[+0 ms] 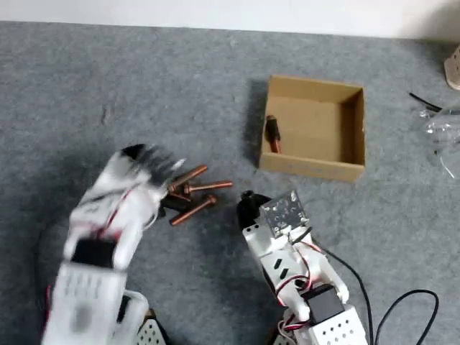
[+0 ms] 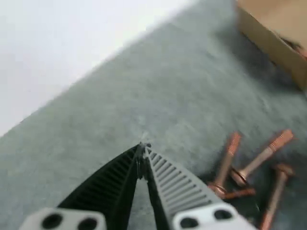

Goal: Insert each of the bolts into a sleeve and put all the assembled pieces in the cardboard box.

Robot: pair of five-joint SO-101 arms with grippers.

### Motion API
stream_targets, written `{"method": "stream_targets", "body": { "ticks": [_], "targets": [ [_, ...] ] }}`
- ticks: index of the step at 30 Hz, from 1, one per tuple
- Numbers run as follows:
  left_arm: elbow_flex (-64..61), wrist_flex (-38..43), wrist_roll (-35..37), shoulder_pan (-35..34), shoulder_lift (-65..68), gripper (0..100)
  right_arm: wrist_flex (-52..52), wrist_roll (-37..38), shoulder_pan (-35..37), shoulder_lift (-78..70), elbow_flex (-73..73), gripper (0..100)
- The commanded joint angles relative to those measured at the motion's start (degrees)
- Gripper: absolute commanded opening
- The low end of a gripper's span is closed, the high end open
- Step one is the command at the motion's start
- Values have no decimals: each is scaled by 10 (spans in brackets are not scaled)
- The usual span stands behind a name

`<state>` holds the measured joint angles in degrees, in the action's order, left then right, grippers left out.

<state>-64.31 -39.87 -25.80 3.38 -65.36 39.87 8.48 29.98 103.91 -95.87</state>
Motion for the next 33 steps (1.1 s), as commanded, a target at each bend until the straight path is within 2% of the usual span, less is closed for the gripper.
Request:
{"method": "stream_targets", "body": {
  "ticks": [1,5,9,11,18,24,28,33],
  "targets": [
    [245,-71,-33,38,356,8,-22,7,-9,8,-37,4],
    [406,-171,-50,58,512,35,-22,7,-9,9,-37,4],
    [475,-256,-108,98,573,208,-24,8,-9,11,-48,4],
    [480,-273,-142,108,581,242,-24,8,-9,11,-47,4],
    [471,-273,-236,78,585,221,-24,8,-9,11,-47,4],
    [435,-237,-251,73,595,221,-24,8,-9,11,-47,4],
    [436,-196,-252,59,670,221,-24,8,-9,11,-47,4],
    [487,-197,-251,37,748,221,-24,8,-9,11,-47,4]
  ]
}}
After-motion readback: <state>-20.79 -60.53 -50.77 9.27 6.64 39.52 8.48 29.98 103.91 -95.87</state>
